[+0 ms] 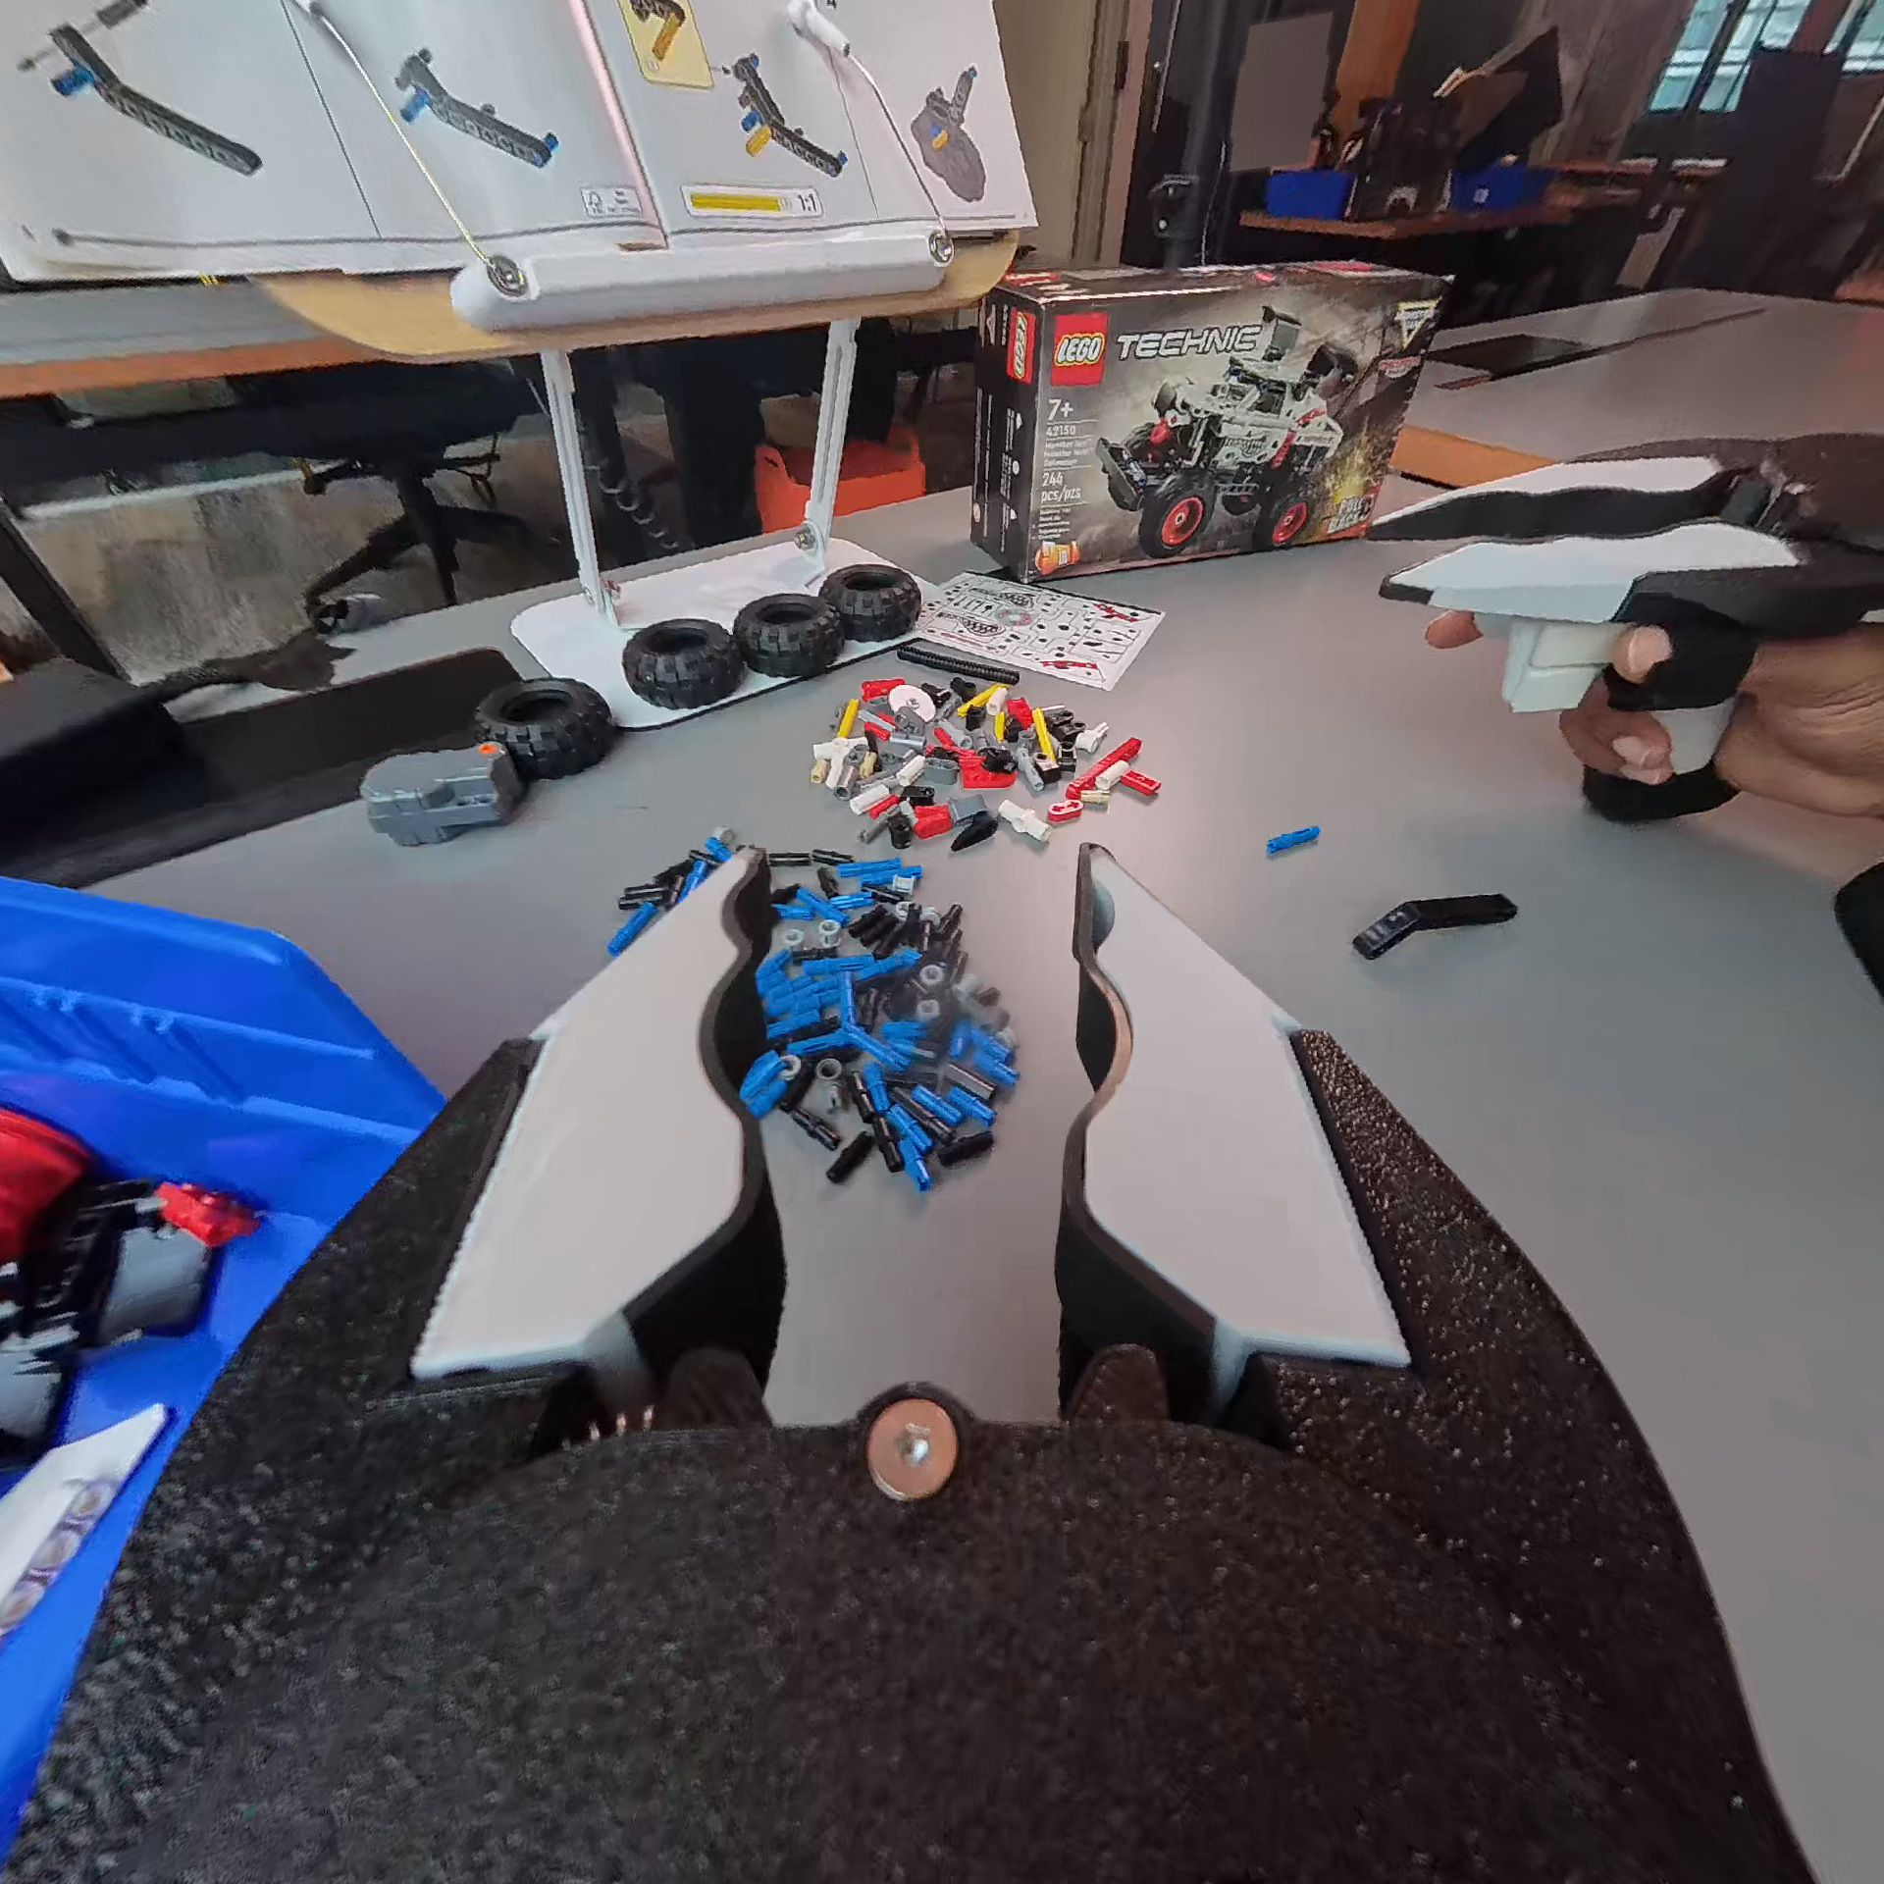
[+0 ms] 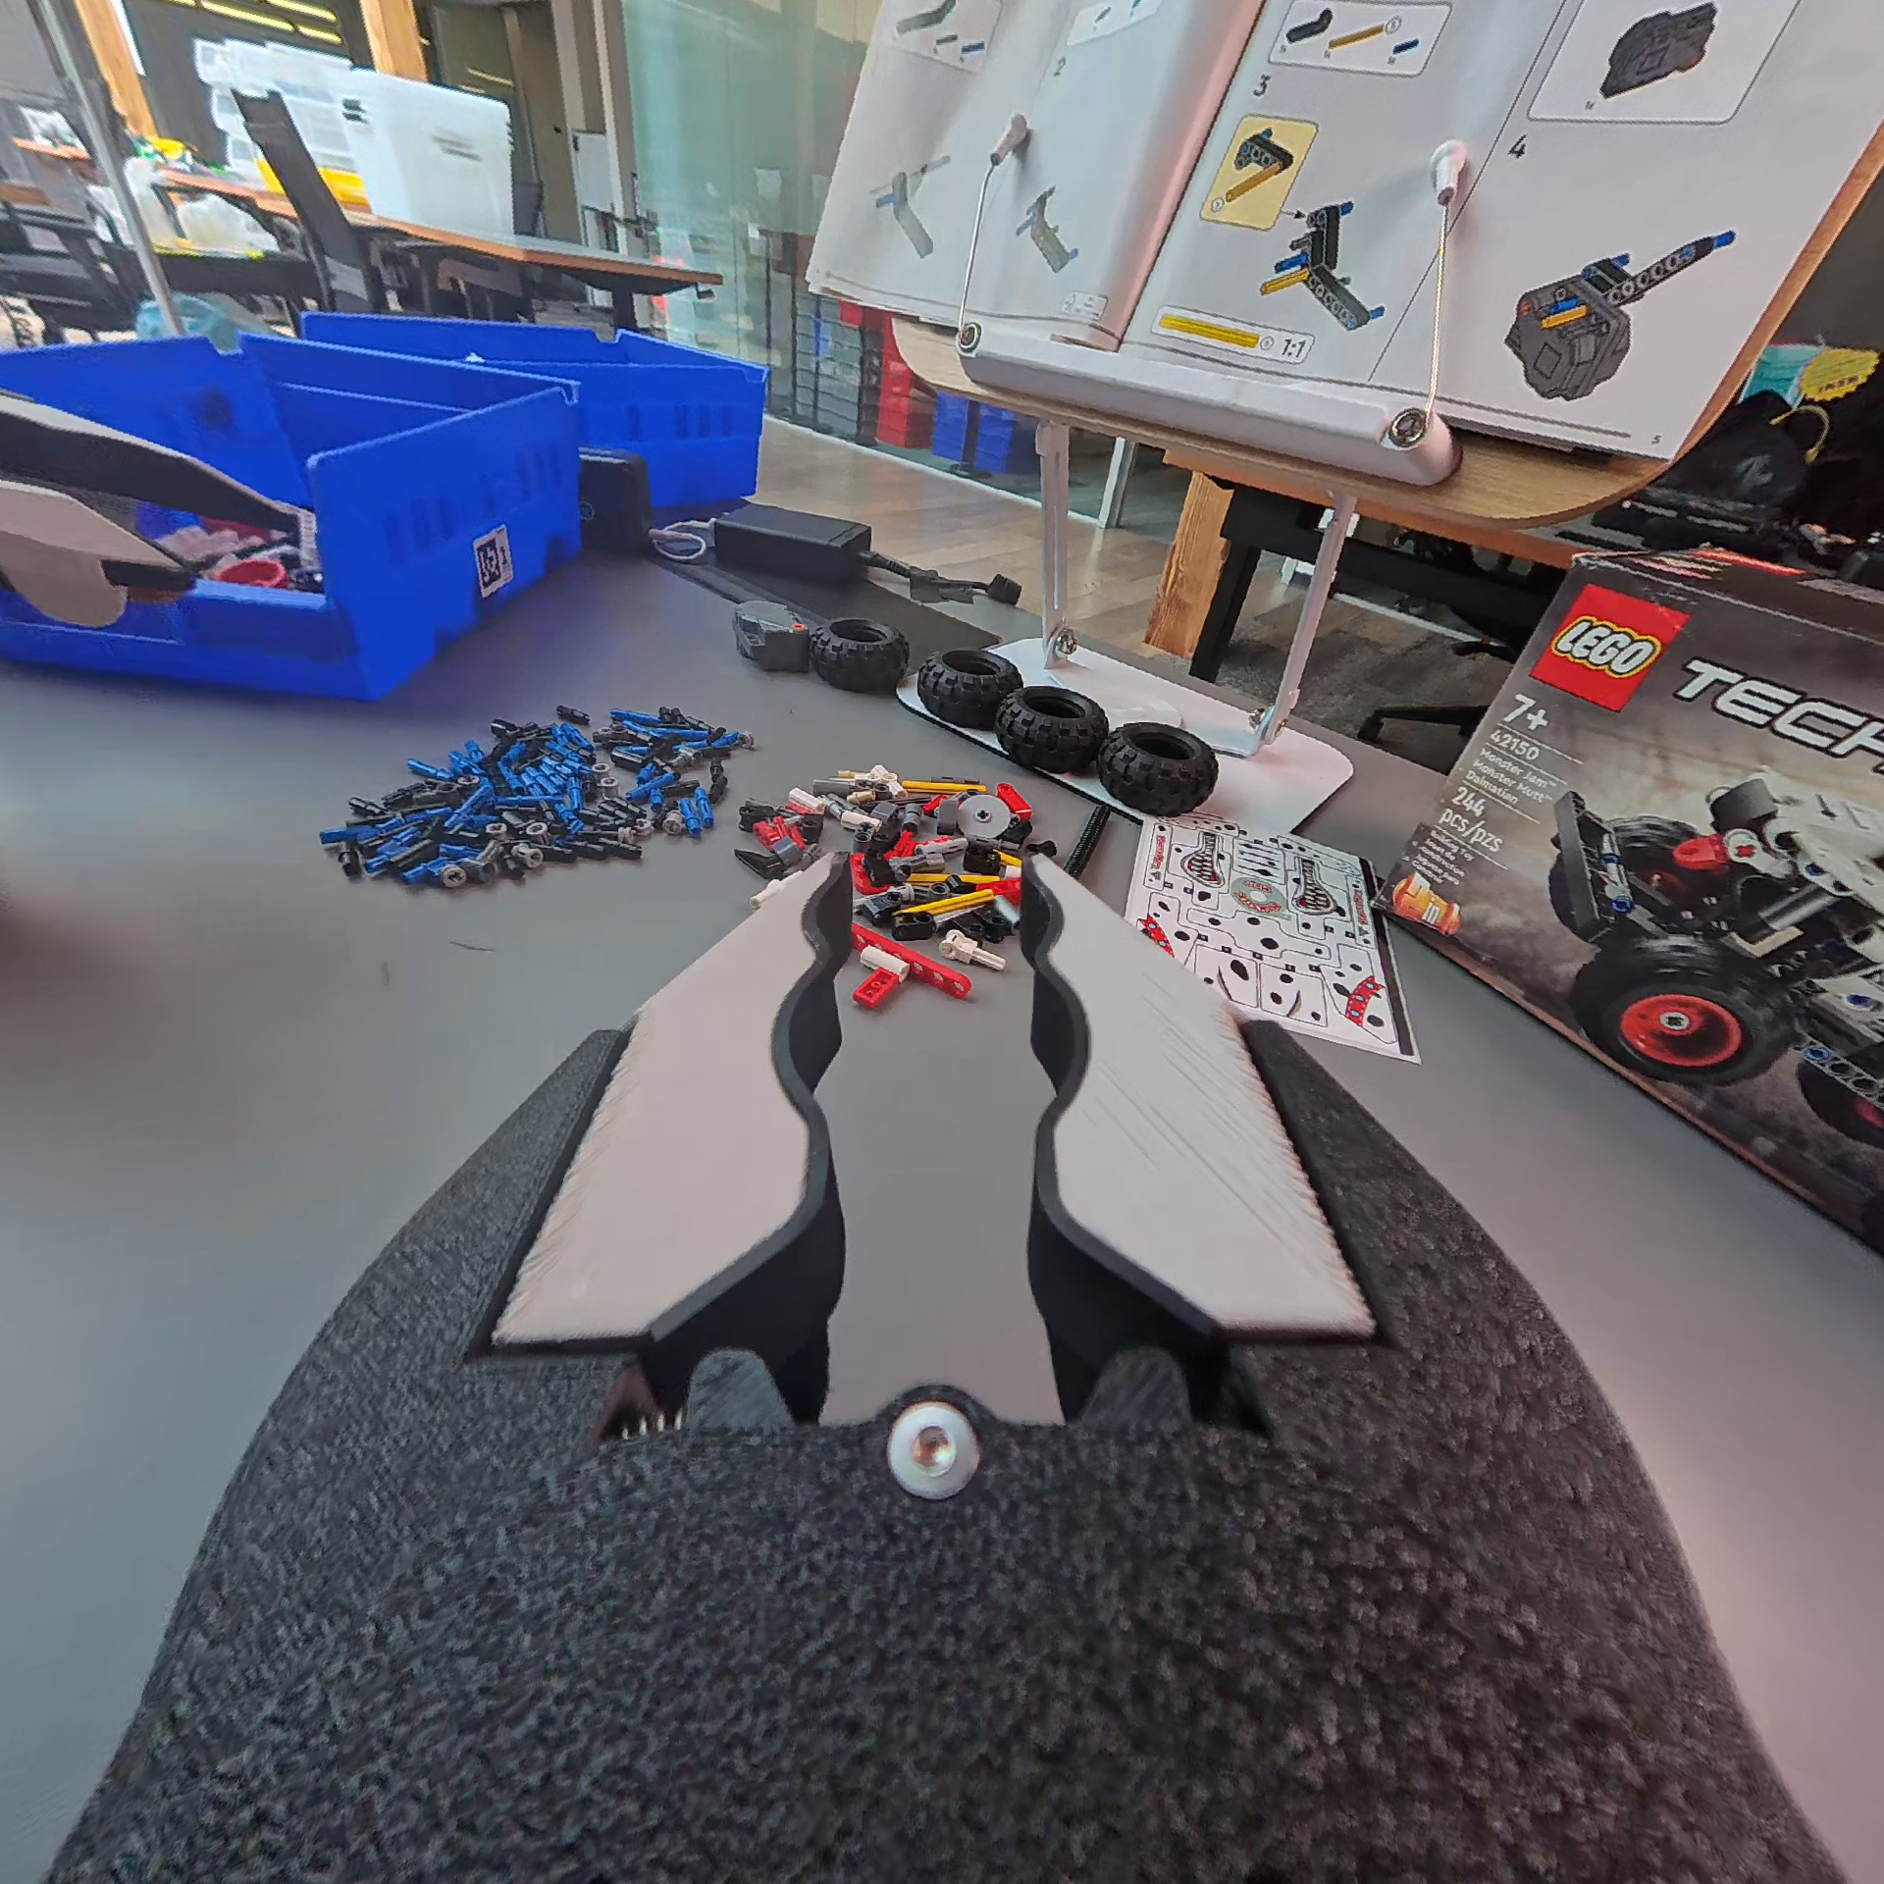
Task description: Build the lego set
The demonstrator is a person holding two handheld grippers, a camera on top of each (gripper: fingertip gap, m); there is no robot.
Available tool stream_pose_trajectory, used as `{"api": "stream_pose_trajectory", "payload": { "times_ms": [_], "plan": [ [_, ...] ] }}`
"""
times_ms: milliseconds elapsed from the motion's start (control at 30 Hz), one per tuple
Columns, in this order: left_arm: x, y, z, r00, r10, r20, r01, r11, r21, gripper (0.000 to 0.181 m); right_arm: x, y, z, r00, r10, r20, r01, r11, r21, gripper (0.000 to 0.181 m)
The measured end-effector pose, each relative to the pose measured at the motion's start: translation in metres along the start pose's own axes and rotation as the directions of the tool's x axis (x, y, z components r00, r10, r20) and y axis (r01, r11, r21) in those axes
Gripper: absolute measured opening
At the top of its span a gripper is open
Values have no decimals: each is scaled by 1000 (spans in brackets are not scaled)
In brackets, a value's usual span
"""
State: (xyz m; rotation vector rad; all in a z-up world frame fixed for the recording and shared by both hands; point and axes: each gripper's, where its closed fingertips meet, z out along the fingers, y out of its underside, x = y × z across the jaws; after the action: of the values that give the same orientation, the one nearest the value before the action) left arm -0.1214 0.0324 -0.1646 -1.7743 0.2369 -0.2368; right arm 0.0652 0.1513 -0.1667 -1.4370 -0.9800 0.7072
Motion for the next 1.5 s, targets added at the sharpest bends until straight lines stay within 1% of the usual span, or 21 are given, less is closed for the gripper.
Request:
{"api": "stream_pose_trajectory", "payload": {
  "times_ms": [67, 200, 367, 633, 1167, 1267, 1500],
  "plan": [
    [-3, 2, -1, 998, 64, 5, -64, 998, -9, 66, 2, 1, 0, 1000, 14, -7, -14, 1000, -5, 39],
    [4, 6, -2, 996, 74, -40, -75, 997, -12, 69, 2, 6, 3, 1000, 23, 6, -23, 999, -23, 42],
    [-1, 10, -2, 996, 83, -21, -84, 996, -35, 62, 0, 4, 2, 1000, 4, 16, -4, 1000, -8, 37],
    [-17, 15, -3, 1000, 14, 10, -14, 999, -44, 55, -6, 6, 4, 999, -41, 22, 42, 999, -25, 34],
    [-16, 22, 3, 998, 59, 19, -57, 996, -72, 52, -10, 9, 5, 997, -70, 29, 71, 997, -42, 29],
    [-16, 22, 3, 998, 60, 21, -58, 996, -72, 52, -11, 10, 6, 996, -81, 27, 83, 995, -52, 26],
    [-15, 20, 2, 998, 56, 12, -55, 996, -67, 52, -15, 16, 12, 993, -116, 31, 118, 989, -94, 5]
  ]
}}
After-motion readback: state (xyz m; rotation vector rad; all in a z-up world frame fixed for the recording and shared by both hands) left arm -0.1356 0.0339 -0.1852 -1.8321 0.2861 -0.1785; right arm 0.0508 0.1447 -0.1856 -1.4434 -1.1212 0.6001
